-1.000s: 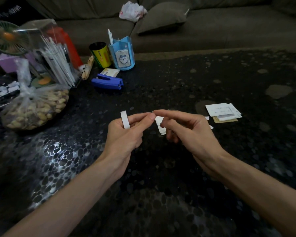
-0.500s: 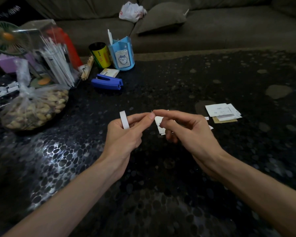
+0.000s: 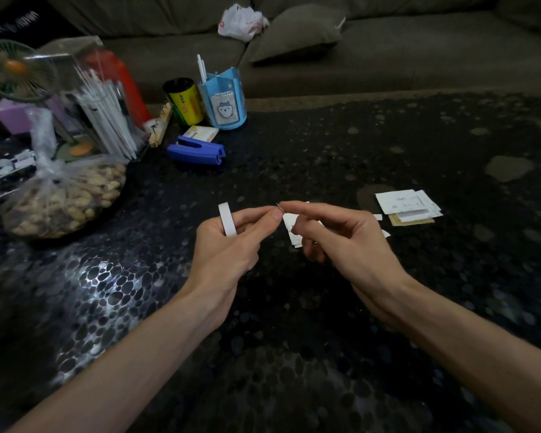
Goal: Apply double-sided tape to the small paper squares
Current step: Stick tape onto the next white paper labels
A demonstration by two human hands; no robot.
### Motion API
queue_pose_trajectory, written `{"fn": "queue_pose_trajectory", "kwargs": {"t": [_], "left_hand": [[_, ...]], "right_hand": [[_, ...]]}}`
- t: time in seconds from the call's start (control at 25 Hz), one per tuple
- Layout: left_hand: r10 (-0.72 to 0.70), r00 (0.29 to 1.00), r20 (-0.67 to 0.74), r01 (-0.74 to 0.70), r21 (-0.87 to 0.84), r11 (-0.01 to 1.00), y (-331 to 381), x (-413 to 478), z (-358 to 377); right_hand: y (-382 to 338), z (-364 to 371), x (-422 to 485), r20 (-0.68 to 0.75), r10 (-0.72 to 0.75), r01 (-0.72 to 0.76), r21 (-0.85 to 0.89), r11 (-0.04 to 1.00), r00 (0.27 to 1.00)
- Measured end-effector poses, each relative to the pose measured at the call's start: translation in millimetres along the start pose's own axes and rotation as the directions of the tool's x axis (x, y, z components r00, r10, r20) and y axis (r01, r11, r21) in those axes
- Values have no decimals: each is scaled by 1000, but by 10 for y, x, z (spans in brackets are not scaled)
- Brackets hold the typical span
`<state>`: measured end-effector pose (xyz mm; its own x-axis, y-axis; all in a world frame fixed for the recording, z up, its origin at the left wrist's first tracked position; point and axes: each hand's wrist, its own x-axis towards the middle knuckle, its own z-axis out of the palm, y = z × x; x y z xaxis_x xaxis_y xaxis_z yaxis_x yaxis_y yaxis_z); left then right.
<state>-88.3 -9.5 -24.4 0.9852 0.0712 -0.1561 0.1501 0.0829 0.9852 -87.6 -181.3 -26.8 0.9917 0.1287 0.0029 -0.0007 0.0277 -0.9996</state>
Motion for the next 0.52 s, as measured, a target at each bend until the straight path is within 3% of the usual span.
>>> {"fn": "queue_pose_trajectory", "kwargs": {"t": [0.52], "left_hand": [[12,1000,9,-13,19,1000,-3,8,-7]], "right_hand": [[-8,6,-3,1,-8,8,11,1000,1000]]}}
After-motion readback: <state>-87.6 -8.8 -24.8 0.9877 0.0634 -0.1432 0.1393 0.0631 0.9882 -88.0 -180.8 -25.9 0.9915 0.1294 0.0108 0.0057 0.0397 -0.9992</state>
